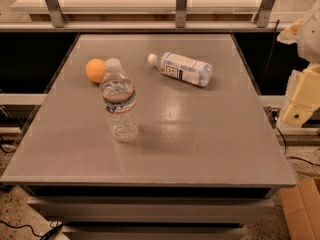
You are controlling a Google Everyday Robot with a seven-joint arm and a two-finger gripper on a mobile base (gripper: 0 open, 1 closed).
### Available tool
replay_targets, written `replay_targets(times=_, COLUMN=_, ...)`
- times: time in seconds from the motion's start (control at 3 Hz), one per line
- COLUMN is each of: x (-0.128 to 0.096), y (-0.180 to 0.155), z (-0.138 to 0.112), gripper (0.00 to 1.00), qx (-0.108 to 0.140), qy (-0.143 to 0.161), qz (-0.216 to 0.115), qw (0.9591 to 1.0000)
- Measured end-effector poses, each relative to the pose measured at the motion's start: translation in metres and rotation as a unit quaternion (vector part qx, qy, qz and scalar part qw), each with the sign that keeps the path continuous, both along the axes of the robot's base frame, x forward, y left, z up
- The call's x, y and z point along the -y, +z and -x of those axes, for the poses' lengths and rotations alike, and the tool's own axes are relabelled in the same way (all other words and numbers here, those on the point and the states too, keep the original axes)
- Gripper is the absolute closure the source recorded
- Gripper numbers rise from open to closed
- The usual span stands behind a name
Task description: Knock water bottle over
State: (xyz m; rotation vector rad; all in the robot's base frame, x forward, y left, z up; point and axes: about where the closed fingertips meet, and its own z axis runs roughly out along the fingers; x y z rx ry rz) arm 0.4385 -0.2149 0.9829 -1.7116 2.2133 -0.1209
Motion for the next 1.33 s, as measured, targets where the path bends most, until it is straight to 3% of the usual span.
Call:
replay_targets(times=0.33, x=0.0, y=0.0, z=0.0, gripper=0.0, qx=0.0, qy=0.0, qz=0.0, qw=1.0)
replay_targets(times=0.67, x=-0.005, y=0.003, z=-0.001, gripper=0.0, qx=-0.004, qy=0.006, qz=-0.035, qw=0.9994)
replay_targets(times=1.0, x=-0.022, y=0.007, z=-0.006, gripper=0.0, qx=-0.01, qy=0.031, qz=-0.101, qw=0.9944)
replay_targets(times=1.33, x=-0.058, y=0.013, z=-0.005, gripper=0.0, qx=-0.024, qy=0.073, qz=-0.177, qw=0.9812)
